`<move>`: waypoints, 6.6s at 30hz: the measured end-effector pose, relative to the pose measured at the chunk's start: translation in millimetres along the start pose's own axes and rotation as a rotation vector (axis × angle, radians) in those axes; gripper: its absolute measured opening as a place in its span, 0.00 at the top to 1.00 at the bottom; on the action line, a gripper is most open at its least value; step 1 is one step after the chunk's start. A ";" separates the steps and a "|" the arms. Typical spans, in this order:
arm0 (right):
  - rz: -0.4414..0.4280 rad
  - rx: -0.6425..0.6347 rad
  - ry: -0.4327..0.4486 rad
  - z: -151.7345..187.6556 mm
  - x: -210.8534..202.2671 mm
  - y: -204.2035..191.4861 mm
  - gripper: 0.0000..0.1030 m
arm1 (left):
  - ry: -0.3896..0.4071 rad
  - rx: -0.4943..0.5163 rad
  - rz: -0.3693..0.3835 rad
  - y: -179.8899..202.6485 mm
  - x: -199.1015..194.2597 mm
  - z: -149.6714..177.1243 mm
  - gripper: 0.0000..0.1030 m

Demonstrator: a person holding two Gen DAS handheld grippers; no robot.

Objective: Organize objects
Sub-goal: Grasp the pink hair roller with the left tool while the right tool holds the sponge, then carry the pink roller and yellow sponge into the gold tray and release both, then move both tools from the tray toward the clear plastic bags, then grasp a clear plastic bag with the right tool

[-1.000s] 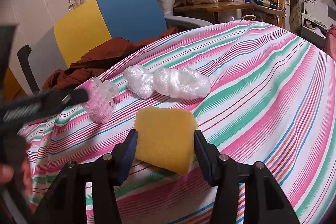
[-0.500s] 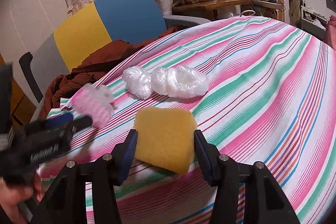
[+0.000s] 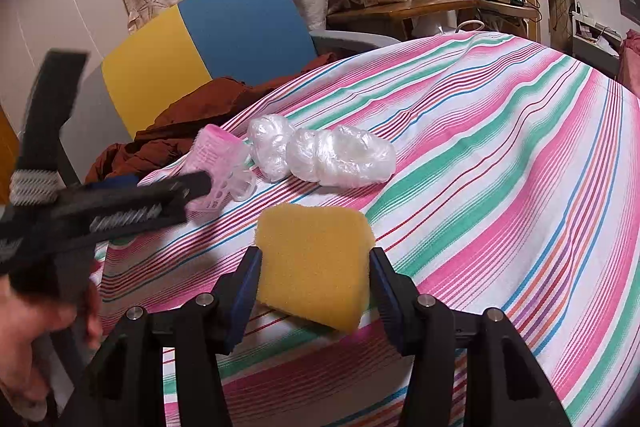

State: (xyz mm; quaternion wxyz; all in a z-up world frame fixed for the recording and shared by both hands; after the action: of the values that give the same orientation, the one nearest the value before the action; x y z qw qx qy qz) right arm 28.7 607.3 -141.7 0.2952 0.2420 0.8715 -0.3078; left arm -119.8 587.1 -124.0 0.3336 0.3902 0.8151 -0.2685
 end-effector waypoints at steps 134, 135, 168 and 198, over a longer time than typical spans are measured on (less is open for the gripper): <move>-0.335 -0.776 -0.204 238.8 -119.3 -343.2 0.35 | 0.174 -0.802 -0.444 -275.5 -349.3 390.2 0.00; -0.366 -0.731 -0.208 231.9 -122.2 -338.8 0.35 | 0.176 -0.805 -0.444 -276.3 -349.9 390.5 0.00; -0.035 -0.283 -0.092 49.5 -50.8 -84.1 0.35 | 0.082 -0.411 -0.041 -121.6 -255.3 229.0 0.00; 0.047 -0.264 -0.044 -62.9 45.7 -6.0 0.71 | -0.033 -0.245 0.136 -23.6 -144.9 127.2 0.00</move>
State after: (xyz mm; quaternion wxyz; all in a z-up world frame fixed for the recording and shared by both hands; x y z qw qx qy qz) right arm -30.3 656.9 -129.7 0.3506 0.2147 0.8918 -0.1889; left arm -28.0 419.1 -91.1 0.4094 0.3966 0.8078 -0.1501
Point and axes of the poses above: each gripper's, at about its wrist camera, not at the fingertips, and x roughly the way its jaws point, y to its right, z to its underside, the point moved 8 cm from there along x, roughly the way its jaws point, and after that the axes turned 6 degrees about x, right-handed, at the moved point
